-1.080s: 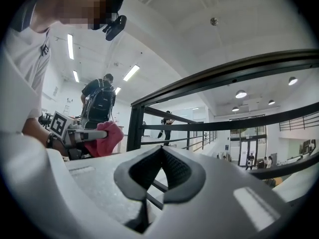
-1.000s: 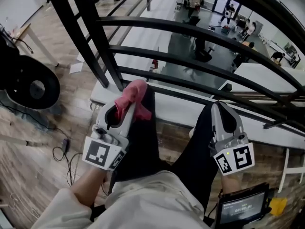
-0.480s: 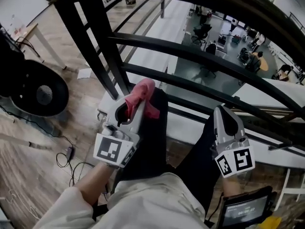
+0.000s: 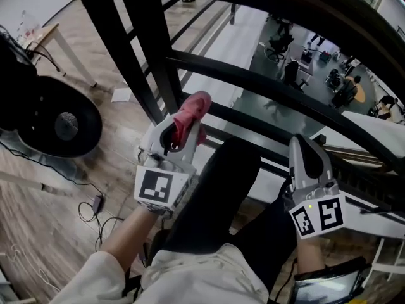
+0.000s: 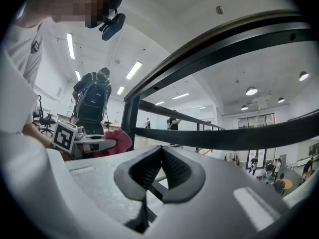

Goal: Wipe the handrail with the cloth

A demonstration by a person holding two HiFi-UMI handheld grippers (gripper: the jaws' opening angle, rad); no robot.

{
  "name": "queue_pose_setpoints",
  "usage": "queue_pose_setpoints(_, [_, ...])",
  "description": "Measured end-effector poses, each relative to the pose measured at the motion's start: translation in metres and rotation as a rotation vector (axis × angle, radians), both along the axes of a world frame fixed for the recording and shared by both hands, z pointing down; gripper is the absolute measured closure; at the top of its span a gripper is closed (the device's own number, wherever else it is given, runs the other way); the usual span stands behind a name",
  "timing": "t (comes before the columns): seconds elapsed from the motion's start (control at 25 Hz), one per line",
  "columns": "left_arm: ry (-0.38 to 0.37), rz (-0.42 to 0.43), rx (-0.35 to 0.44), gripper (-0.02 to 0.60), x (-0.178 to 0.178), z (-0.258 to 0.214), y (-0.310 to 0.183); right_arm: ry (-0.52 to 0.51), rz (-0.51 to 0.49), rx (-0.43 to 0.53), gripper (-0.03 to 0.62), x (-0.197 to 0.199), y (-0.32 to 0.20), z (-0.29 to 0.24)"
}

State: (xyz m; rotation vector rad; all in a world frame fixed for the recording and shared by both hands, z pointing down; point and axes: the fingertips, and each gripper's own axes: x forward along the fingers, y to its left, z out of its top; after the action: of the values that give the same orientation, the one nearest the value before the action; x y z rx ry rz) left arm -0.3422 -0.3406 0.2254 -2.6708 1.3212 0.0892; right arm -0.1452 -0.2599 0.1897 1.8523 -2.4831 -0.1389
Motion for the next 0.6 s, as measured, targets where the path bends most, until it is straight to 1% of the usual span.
queue_pose_setpoints(0.08, [0.011,0.006,-0.011,0.514,0.0,-0.006,-0.013,-0.019,0.001,0.014,0.592,-0.007,-0.007,-0.006])
queue_pose_setpoints(0.2, [-0.02,0.026,0.005,0.514,-0.003,-0.009,-0.032,-0.038,0.012,0.031,0.592,-0.016,-0.015,-0.011])
queue_pose_setpoints(0.32, [-0.017,0.035,-0.008,0.514,-0.009,-0.016,-0.044,-0.056,0.038,0.022,0.592,-0.02,-0.023,-0.004])
queue_pose_setpoints(0.4, [-0.025,0.069,-0.022,0.514,-0.009,-0.01,-0.041,-0.082,0.047,-0.001,0.592,-0.023,-0.028,0.005])
queue_pose_setpoints(0.48, [-0.06,0.095,-0.025,0.514,-0.008,0.001,-0.038,-0.095,0.049,-0.019,0.592,-0.03,-0.035,0.016])
queue_pose_setpoints(0.6, [-0.07,0.086,-0.064,0.514,-0.012,0.019,-0.048,-0.105,0.044,-0.024,0.592,-0.044,-0.051,0.027])
